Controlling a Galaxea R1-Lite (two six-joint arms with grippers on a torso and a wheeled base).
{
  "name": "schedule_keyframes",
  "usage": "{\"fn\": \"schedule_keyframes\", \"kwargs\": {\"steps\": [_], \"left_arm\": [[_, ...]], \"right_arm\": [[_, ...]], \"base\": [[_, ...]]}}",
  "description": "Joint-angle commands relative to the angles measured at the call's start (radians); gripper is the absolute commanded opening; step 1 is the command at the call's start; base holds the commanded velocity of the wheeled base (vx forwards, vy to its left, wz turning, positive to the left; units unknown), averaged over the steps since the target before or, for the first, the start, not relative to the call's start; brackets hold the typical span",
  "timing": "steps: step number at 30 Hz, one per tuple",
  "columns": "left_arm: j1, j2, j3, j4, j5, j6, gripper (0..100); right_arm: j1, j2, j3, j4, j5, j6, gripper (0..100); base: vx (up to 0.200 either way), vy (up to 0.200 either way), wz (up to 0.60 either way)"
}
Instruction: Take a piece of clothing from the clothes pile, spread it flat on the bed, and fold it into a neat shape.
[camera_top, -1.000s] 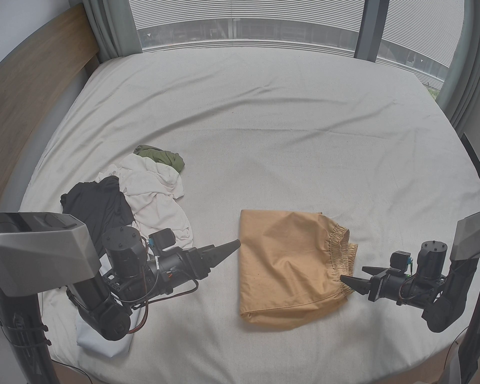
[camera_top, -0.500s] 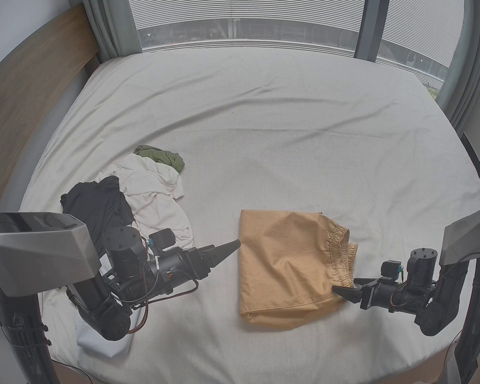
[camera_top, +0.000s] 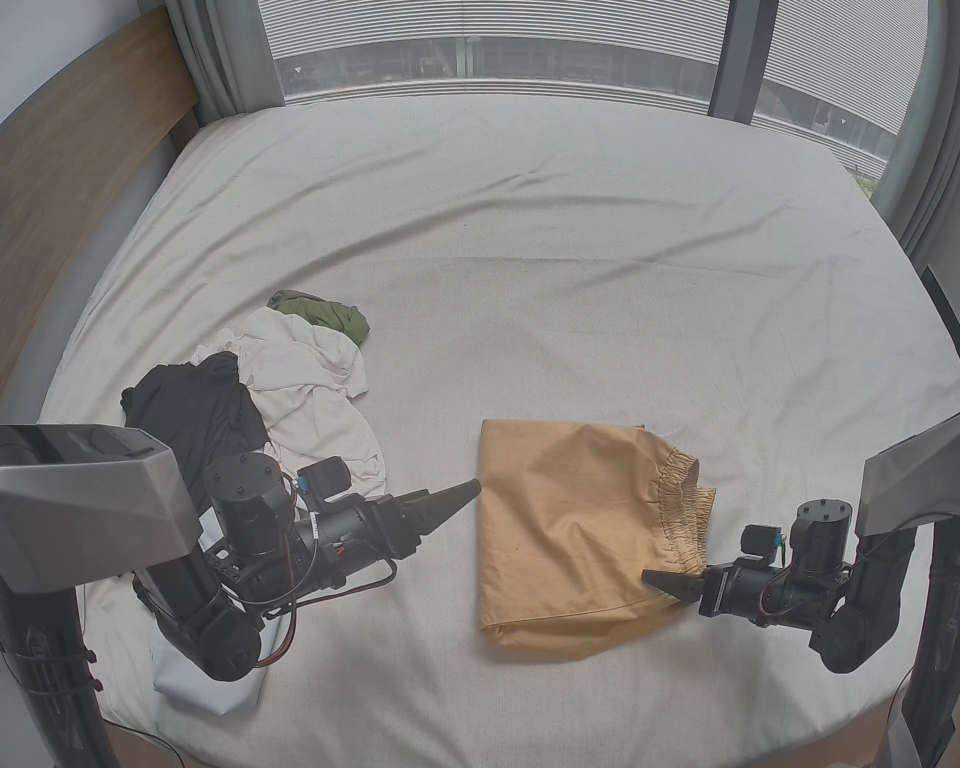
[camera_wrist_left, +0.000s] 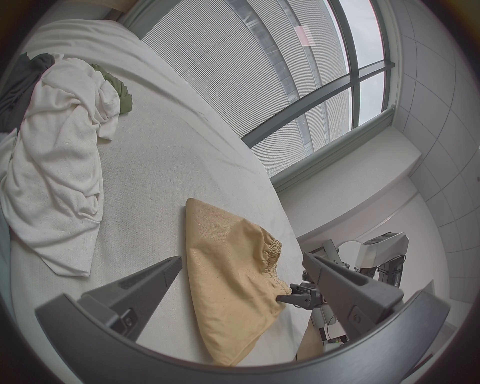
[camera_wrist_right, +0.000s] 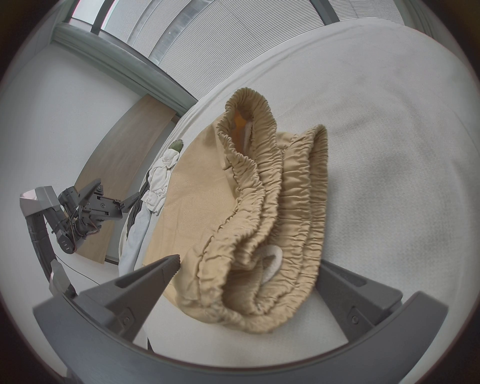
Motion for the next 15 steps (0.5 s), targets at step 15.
{"fn": "schedule_keyframes", "kwargs": {"steps": [15], "left_arm": [[0.003, -0.004, -0.002, 0.0, 0.0, 0.0, 100]], "right_arm": [[0.083, 0.051, -0.077, 0.0, 0.001, 0.13, 100]], "base": [[0.0, 0.0, 0.0]]}}
